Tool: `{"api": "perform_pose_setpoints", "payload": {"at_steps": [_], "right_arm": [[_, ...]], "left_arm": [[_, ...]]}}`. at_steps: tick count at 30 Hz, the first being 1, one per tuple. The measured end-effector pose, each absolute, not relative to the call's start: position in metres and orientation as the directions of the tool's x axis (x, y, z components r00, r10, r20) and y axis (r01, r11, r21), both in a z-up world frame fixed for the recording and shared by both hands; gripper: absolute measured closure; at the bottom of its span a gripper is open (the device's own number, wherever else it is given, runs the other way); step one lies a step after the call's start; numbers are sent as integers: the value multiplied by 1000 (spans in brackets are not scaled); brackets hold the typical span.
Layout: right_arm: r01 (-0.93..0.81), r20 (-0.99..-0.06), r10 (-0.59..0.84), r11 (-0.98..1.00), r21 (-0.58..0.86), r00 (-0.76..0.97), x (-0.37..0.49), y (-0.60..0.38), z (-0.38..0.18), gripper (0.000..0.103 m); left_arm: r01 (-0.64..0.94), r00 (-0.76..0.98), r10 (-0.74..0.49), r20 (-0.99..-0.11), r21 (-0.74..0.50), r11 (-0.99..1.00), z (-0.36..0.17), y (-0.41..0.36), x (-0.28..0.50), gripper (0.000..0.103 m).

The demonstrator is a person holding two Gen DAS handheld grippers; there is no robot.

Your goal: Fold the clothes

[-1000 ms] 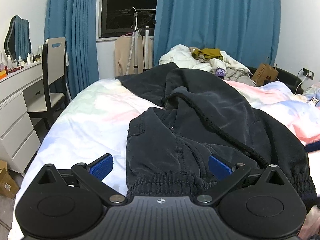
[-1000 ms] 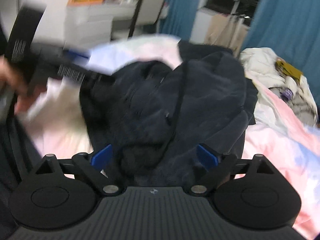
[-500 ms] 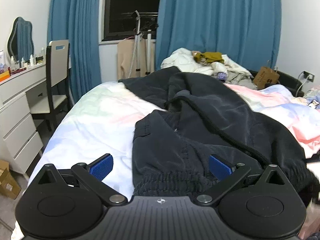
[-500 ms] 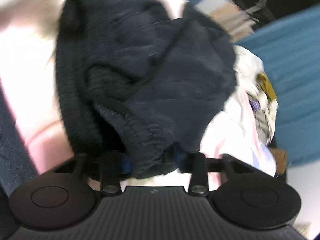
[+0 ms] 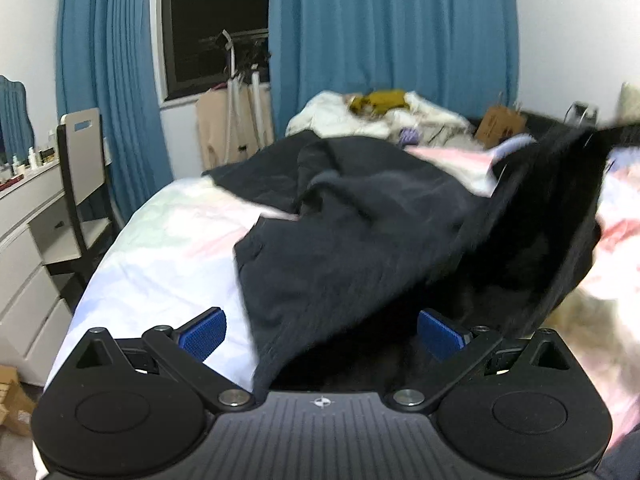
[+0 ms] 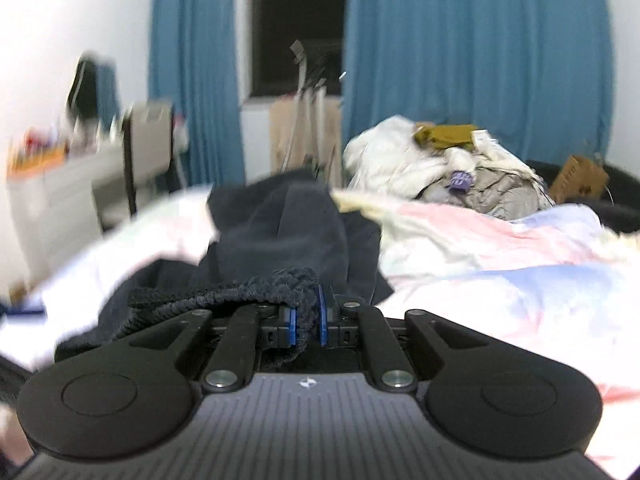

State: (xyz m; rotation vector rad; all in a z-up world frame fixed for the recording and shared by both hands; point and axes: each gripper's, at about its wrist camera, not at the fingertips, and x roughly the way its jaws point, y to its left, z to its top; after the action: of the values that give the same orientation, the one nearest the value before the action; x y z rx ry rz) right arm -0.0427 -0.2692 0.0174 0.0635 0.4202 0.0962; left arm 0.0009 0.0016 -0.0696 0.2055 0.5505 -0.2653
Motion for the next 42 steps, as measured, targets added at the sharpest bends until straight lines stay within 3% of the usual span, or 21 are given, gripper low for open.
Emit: {"api": "perform_pose_setpoints", "payload": {"at_steps": [6,11,13,15,17,22,26,30,35,42], "right_arm": [[-45,-387,114,982,185,915,-51,-300,4,92],[-46,-380,114,982,183,918,-53,-299,1,92],[-44,-388,117,980,192,914,-52,-298,-1,92],[-41,-393,119,978,202,912,-48,-299,-2,92],[-40,-391,121,977,209,912,-46,-299,-2,92],[-45,-376,124,976,212,919,-41,-298,2,92],[-61,-394,146,974,219,908,-27,-294,17,93],[-105,-369,168,977,185,914,-9,-287,59,93],[-111,-277,142,986,125,950,10,-298,123,94],[-21,-211,36,997,74,977,33,-366,158,95]], "left_arm": [[227,791,-90,-605,155,961,-92,2,23,13],[148,792,-28,-610,147,978,-98,11,32,36],[151,788,-38,-614,133,980,-99,10,32,40],[153,784,-48,-618,118,981,-100,10,33,52],[156,781,-58,-622,104,982,-101,9,34,74],[154,802,-66,-594,100,983,-98,4,30,91],[149,789,-142,-598,-38,988,-78,22,23,93],[156,817,-225,-531,-172,973,-43,37,4,94],[312,823,-372,-430,-206,928,4,15,-31,94],[534,746,-587,-316,-244,810,59,-76,-37,94]]}}
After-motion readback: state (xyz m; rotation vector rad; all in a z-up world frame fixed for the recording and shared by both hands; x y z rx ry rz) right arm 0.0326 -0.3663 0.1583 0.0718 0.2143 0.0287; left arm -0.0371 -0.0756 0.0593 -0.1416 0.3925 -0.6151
